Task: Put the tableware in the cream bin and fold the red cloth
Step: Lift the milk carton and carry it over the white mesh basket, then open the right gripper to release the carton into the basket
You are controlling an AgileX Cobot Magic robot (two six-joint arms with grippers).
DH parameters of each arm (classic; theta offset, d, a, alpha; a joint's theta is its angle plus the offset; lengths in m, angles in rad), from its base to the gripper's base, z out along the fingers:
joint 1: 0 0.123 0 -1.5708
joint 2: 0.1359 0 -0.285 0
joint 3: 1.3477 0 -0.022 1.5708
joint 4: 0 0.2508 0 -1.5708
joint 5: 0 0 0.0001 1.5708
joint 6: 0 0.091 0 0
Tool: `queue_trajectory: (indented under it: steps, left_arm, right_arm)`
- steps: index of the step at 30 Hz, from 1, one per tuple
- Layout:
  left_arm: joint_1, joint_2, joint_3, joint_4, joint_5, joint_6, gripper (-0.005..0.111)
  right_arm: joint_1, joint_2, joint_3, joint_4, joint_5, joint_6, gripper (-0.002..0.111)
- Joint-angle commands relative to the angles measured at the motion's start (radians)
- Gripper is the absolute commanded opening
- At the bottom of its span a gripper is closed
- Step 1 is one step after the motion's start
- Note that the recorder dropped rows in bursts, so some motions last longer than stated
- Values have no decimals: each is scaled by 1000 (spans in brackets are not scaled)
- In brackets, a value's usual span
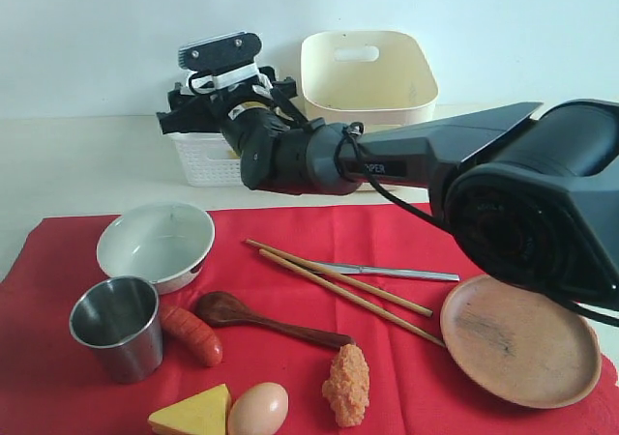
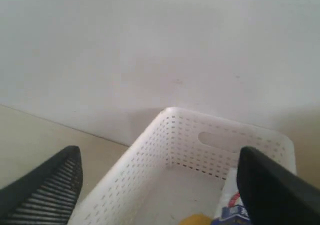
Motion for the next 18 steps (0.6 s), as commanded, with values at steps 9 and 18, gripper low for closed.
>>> queue_trajectory:
  steps: [9,18]
  left_arm:
    - [2,-5,4,-1,-10,0,1]
    - [2,-5,4,-1,-10,0,1]
  right_arm:
    - [27,-165,-10,7,370,-9,64]
    - [27,-287,-10,7,745,5,58]
